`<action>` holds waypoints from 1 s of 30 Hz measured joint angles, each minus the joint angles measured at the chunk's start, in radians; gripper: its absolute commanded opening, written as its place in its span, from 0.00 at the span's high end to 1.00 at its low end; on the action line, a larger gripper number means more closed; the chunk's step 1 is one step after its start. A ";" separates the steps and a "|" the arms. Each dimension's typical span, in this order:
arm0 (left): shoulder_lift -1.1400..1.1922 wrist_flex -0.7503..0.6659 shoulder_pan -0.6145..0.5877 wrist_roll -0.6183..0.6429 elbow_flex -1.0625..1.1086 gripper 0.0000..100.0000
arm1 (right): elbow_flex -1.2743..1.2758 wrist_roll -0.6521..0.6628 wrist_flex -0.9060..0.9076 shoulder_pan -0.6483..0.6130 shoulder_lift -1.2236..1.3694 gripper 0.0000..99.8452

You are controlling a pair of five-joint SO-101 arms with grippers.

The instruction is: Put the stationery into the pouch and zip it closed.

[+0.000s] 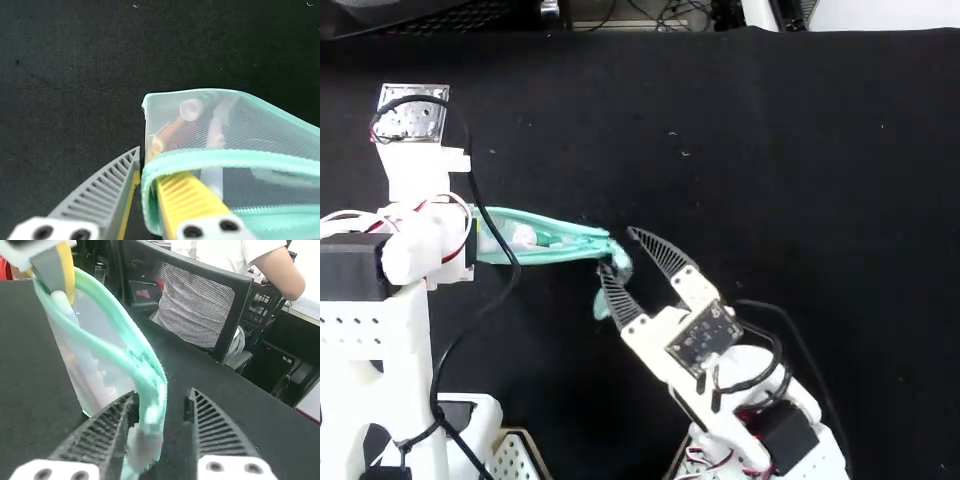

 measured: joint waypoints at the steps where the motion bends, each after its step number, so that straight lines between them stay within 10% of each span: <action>1: 0.000 0.000 0.000 0.000 0.000 0.97 | 0.006 -0.002 -0.008 0.000 0.000 0.88; 30: 0.000 0.000 0.002 0.000 0.000 0.97 | 0.175 0.000 -0.126 0.000 0.000 0.87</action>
